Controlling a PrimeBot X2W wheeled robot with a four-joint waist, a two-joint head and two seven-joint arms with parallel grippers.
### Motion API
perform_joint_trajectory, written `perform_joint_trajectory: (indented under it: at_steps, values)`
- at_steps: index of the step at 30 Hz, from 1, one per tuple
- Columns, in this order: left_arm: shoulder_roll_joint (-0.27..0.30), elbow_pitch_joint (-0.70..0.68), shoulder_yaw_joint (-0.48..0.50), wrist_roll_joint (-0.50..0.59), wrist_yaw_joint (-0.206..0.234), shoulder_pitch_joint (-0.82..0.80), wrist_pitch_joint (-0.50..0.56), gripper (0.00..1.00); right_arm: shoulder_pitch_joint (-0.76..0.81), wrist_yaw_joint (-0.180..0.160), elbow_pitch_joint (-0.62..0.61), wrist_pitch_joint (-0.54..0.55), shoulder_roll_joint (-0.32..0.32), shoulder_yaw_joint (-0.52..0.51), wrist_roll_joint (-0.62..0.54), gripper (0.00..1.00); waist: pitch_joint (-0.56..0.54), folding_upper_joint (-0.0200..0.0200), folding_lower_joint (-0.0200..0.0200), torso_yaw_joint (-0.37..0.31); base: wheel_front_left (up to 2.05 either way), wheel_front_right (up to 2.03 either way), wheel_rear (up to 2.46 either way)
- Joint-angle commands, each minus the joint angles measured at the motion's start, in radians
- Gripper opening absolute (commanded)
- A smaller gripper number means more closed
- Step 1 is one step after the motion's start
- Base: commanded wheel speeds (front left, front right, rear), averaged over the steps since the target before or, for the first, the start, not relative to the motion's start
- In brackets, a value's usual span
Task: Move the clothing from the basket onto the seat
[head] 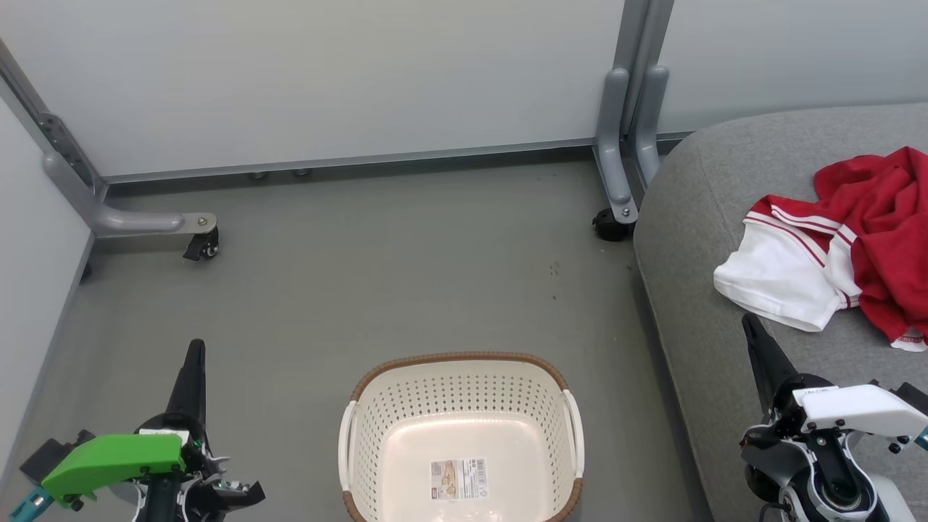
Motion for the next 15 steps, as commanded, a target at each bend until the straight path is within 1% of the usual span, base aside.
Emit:
perform_joint_trajectory:
  at_steps: [1, 10, 15]
  values:
    - [0.000, -0.004, 0.008, -0.023, -0.007, -0.016, 0.005, 0.00, -0.012, 0.000, 0.005, 0.006, -0.003, -0.006, 0.022, 0.00, 0.000, -0.0001, 0.0000, 0.000, 0.00, 0.00, 0.00]
    - [-0.001, -0.004, 0.015, -0.084, -0.010, -0.024, 0.020, 0.00, -0.024, 0.000, 0.019, 0.017, -0.001, -0.014, 0.083, 0.00, -0.001, -0.0001, 0.0000, 0.000, 0.00, 0.00, 0.00]
    - [-0.001, -0.003, 0.015, -0.087, -0.010, -0.023, 0.023, 0.00, -0.023, 0.000, 0.020, 0.021, 0.001, -0.017, 0.086, 0.00, -0.001, -0.0001, 0.0000, 0.000, 0.00, 0.00, 0.00]
